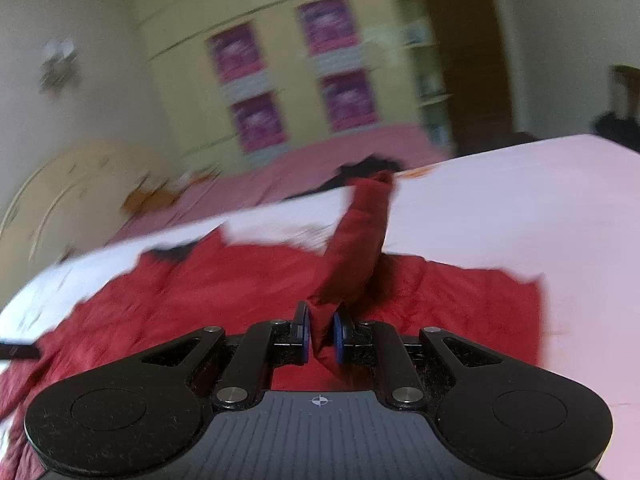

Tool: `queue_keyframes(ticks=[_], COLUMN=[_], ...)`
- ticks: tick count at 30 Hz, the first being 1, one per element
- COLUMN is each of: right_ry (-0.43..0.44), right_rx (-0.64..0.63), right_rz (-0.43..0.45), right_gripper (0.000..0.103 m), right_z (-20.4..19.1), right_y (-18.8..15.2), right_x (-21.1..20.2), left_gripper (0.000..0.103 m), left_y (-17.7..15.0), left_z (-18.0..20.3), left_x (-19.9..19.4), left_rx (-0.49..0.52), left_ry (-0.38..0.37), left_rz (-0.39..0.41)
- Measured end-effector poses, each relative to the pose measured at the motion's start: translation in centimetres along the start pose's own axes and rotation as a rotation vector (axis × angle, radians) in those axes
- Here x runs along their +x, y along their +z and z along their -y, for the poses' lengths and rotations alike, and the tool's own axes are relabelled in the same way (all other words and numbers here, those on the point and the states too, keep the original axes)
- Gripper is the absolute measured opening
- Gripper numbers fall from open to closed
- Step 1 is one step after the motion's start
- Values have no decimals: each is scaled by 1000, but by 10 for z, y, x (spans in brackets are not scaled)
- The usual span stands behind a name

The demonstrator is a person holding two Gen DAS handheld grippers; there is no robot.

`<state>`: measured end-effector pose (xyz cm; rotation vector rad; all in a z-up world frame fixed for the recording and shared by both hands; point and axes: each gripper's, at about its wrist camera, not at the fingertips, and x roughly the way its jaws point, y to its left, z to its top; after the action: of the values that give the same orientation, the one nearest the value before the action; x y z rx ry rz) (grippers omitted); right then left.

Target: Fold large clothes

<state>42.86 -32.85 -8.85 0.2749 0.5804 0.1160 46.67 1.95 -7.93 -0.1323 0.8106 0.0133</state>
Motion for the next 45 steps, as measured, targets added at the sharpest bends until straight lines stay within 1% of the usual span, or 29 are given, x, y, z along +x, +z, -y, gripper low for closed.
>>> queue_keyframes(ticks=[1, 3, 4, 6, 10, 14, 17, 20, 21, 22, 23, 24, 25, 26, 27, 28, 29, 30, 31, 32, 33, 34, 37, 39, 42, 45], right_ry=[17, 44, 56, 78, 132, 187, 216, 196, 190, 180, 166, 148, 148, 144, 128, 105, 87, 67, 46, 26, 4, -22, -75, -85, -103, -130], right_rx=[-31, -81, -95, -119, -188, -252, -297, -357, -361, -360, -360, -360, -359, -351, -333, -307, -283, -256, -225, -201, -190, -184, -165, -163, -167, -181], right_rz=[-20, -55, -72, -106, -164, -208, -206, -198, -194, -188, -173, -131, -94, -94, -93, -84, -84, -90, -94, -92, -90, -91, -98, -108, -122, -125], right_gripper=[12, 12, 12, 12, 12, 12, 12, 13, 16, 25, 66, 88, 87, 87, 87, 84, 73, 68, 66, 66, 66, 66, 66, 66, 66, 66], right_z=[-16, -47, -59, -84, -130, -167, -193, -207, -208, -207, -205, -203, -196, -190, -182, -171, -160, -148, -134, -122, -111, -101, -78, -71, -64, -58], right_y=[-3, -12, -17, -27, -47, -63, -72, -76, -77, -76, -75, -74, -71, -69, -66, -64, -62, -61, -61, -61, -63, -64, -70, -71, -73, -73], right_x=[8, 25, 33, 48, 77, 105, 122, 130, 130, 128, 124, 116, 106, 102, 97, 91, 87, 82, 78, 72, 65, 60, 49, 42, 50, 60], left_gripper=[102, 89, 87, 87, 87, 87, 87, 86, 85, 84, 81, 79, 78, 75, 66, 61, 54, 46, 41, 22, 18, 18, 17, 17, 17, 17], left_y=[1, 1, 2, 4, 6, 4, 1, 1, 2, 4, 5, 7, 8, 9, 10, 10, 10, 10, 9, 8, 7, 8, 15, 18, 17, 15], left_z=[-7, -20, -25, -34, -49, -64, -73, -79, -79, -78, -76, -72, -69, -64, -58, -53, -48, -42, -38, -36, -36, -37, -48, -65, -95, -117], left_x=[3, 9, 13, 20, 34, 49, 61, 72, 75, 79, 81, 85, 88, 92, 96, 99, 102, 104, 106, 108, 108, 105, 84, 73, 69, 71], left_rx=[-16, -50, -64, -74, -86, -106, -116, -156, -166, -170, -168, -158, -150, -137, -118, -101, -85, -67, -53, -46, -55, -65, -79, -114, -161, -209], left_ry=[-27, -121, -152, -199, -256, -304, -307, -311, -320, -331, -336, -342, -348, -355, -358, -354, -349, -344, -341, -347, -359, -358, -331, -302, -239, -219], left_rz=[-7, -19, -30, -37, -52, -105, -136, -152, -153, -155, -158, -162, -164, -169, -176, -182, -185, -184, -180, -177, -172, -150, -40, 1, -1, -17])
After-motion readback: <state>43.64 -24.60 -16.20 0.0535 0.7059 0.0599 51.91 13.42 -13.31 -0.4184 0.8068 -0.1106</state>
